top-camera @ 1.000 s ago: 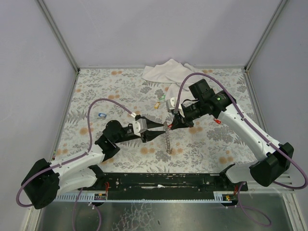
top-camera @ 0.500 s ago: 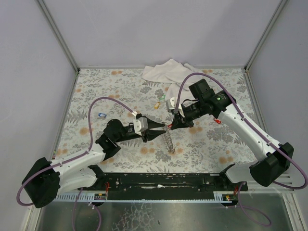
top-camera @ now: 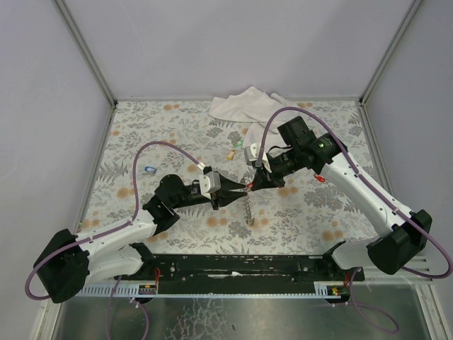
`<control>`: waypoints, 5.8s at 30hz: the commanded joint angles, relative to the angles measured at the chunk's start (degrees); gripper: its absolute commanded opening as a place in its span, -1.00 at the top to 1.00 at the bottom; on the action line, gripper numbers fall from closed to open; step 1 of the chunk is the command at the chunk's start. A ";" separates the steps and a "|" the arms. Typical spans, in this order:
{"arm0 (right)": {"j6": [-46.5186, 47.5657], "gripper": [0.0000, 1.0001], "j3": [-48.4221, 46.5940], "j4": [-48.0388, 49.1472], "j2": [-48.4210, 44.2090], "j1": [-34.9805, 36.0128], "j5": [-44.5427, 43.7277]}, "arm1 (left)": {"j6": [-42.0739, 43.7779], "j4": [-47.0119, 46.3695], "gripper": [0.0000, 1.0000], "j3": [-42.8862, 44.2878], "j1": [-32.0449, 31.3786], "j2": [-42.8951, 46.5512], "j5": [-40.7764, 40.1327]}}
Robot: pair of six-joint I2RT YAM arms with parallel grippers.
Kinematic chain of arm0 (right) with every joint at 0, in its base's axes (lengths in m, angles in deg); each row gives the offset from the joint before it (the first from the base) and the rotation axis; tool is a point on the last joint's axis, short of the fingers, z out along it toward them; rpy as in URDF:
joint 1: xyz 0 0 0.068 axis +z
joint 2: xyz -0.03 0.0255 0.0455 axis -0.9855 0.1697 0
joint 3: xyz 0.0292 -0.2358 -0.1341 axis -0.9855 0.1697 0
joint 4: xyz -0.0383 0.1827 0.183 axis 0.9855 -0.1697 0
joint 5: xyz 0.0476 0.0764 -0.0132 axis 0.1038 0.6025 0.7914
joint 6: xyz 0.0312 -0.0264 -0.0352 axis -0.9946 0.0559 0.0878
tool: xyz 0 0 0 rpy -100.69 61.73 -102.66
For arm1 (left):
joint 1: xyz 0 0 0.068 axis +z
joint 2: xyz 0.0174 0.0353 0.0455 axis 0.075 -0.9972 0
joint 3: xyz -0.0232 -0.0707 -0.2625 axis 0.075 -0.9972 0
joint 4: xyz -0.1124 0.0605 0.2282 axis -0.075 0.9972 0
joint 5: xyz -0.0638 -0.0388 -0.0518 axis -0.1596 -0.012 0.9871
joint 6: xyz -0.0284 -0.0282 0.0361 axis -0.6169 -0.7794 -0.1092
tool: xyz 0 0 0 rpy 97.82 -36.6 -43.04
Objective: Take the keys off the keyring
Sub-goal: Remove the key from the keyring.
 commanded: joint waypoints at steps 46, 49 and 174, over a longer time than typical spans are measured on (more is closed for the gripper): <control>-0.08 1.00 -0.81 0.67 -1.96 -1.47 2.75 | -0.46 -2.59 1.00 -1.02 -0.81 3.97 -2.91; 0.61 1.00 -0.19 0.82 -2.45 -2.13 2.13 | -1.52 -5.12 1.00 -2.84 -0.72 5.51 -3.74; 3.57 1.00 2.34 0.86 -1.76 -6.60 4.30 | -1.46 -6.66 1.00 -4.93 -13.49 7.61 -27.31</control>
